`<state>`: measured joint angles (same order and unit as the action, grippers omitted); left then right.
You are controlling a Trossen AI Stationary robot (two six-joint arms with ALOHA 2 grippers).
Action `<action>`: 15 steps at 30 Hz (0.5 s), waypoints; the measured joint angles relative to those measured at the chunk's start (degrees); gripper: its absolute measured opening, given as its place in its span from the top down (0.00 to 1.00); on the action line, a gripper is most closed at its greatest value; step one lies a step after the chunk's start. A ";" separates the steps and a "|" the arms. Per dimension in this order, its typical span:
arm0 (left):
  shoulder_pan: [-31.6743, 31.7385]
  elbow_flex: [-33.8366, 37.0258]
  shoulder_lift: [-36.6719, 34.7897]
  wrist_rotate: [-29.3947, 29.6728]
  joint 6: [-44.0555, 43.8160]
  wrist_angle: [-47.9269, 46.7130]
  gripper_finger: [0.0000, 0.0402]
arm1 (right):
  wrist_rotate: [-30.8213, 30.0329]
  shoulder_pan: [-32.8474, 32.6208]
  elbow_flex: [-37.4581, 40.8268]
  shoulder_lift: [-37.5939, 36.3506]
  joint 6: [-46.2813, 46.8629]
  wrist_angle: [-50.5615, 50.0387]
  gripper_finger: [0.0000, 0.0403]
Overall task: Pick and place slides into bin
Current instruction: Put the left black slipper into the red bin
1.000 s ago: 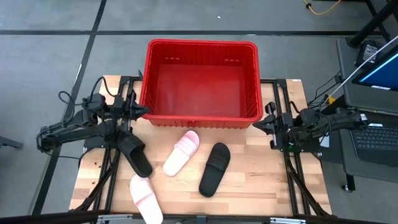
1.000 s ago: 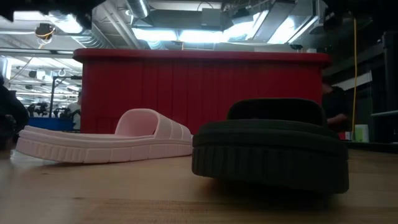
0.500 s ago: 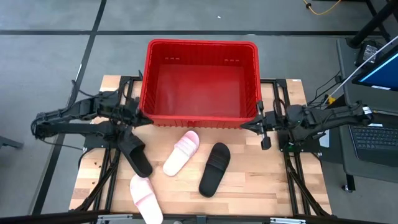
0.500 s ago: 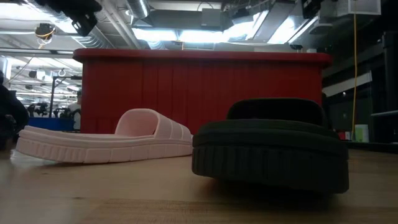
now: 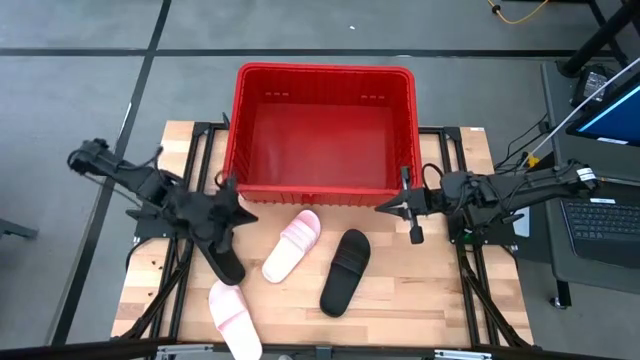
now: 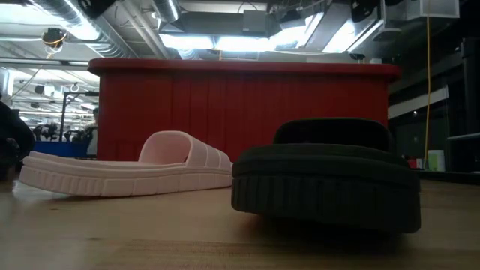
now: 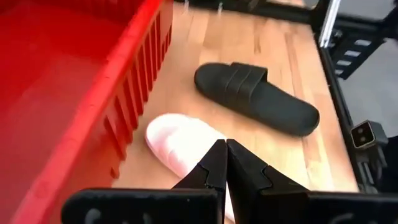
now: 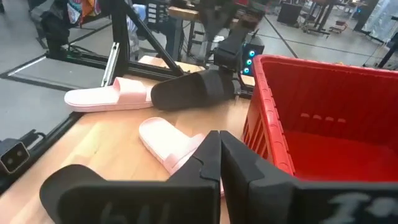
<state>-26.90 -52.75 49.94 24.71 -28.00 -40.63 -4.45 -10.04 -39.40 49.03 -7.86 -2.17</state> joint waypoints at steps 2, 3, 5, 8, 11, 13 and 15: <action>-3.15 -3.53 3.66 1.80 -4.88 -3.95 1.00 | 0.00 0.00 0.00 -0.08 -0.02 0.02 0.99; -4.45 -5.43 5.57 2.34 -7.21 -5.96 1.00 | 0.00 0.00 0.00 -0.08 -0.02 0.02 0.99; -6.65 -9.36 9.49 3.28 -11.00 -10.45 1.00 | 0.00 0.00 0.00 0.00 -0.02 -0.01 0.99; -8.66 -14.98 15.22 4.01 -16.46 -18.71 1.00 | 0.00 0.00 0.00 0.03 -0.04 -0.29 0.99; -9.09 -20.33 20.71 2.62 -23.96 -27.91 1.00 | 0.00 0.00 0.01 0.03 -0.08 -0.42 0.99; -9.08 -23.49 24.27 0.08 -29.11 -33.93 1.00 | 0.00 0.00 0.02 0.03 -0.11 -0.66 0.99; -9.09 -26.15 27.67 -2.80 -33.35 -39.05 1.00 | 0.00 0.00 0.02 0.05 -0.13 -1.15 0.99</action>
<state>-35.99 -78.90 77.61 21.91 -61.36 -79.68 -4.45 -10.04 -39.38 49.08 -7.99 -3.32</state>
